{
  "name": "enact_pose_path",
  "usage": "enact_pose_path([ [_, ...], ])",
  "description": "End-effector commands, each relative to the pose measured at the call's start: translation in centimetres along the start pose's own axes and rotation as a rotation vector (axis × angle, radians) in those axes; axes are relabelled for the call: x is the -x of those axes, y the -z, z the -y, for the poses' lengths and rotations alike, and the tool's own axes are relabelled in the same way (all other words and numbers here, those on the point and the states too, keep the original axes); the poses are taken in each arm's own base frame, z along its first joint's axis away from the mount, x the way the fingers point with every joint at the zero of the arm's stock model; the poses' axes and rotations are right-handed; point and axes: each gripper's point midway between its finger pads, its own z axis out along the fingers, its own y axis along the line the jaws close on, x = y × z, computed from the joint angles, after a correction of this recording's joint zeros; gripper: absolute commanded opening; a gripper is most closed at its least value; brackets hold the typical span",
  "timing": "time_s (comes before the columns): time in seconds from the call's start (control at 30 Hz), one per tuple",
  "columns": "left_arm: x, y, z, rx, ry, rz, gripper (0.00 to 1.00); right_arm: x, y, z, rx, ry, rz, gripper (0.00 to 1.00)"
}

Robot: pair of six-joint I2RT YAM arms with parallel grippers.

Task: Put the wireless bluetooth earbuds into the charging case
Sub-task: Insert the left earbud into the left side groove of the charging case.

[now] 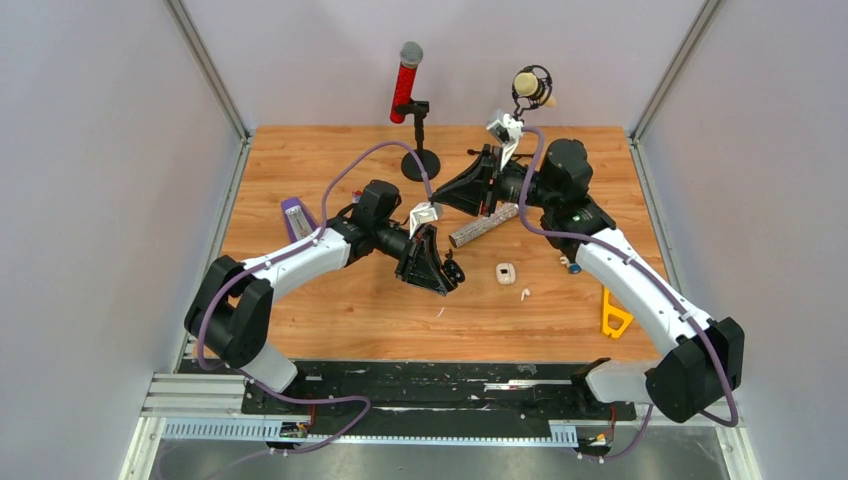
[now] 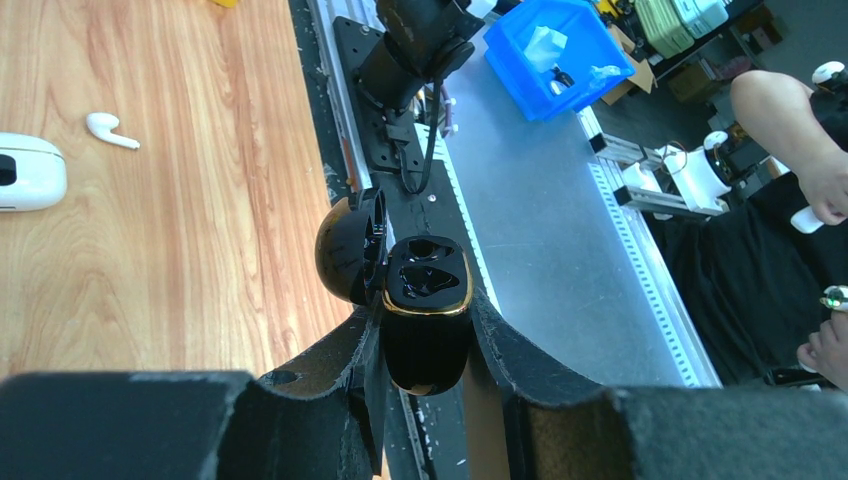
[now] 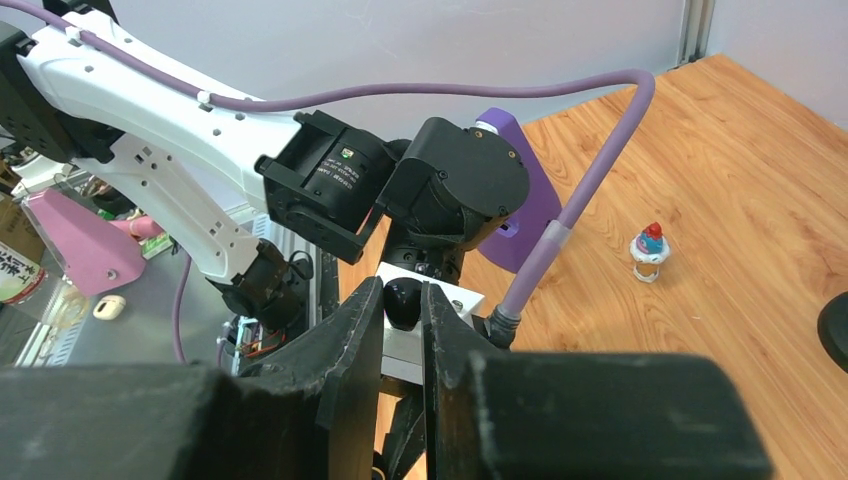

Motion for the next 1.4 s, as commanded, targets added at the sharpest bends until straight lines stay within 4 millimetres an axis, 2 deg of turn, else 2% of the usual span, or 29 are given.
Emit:
enact_pose_path([
  [0.0, 1.3, 0.3, 1.3, -0.017, -0.086, 0.015, 0.0, -0.3, 0.6, -0.8, 0.002, 0.02, -0.018, 0.0],
  [0.63, 1.3, 0.3, 1.3, -0.019, -0.084, 0.014, 0.0, 0.0, 0.6, -0.8, -0.009, 0.03, -0.017, 0.0],
  [0.7, 1.3, 0.3, 1.3, -0.019, -0.099, 0.014, 0.0, 0.4, 0.5, -0.6, -0.013, 0.019, -0.011, 0.0],
  [0.83, 1.2, 0.3, 1.3, -0.026, -0.106, 0.014, 0.0, 2.8, 0.4, -0.8, -0.007, 0.007, 0.018, 0.0],
  [0.93, 1.3, 0.4, 1.6, -0.036, -0.114, 0.016, 0.0, 4.5, 1.2, -0.8, -0.006, 0.005, 0.04, 0.0],
  [1.07, 1.4, 0.8, 1.8, -0.037, -0.124, 0.024, 0.0, 5.4, 2.5, -1.2, -0.006, 0.014, 0.057, 0.0],
  [1.2, 2.0, 1.1, 2.1, -0.05, -0.136, 0.035, 0.0, 4.8, 3.5, -1.8, 0.006, 0.011, 0.057, 0.0],
  [1.37, 3.2, 1.9, 2.4, -0.04, -0.152, 0.054, 0.0, 2.1, 4.2, -2.5, 0.036, -0.02, 0.054, 0.0],
])
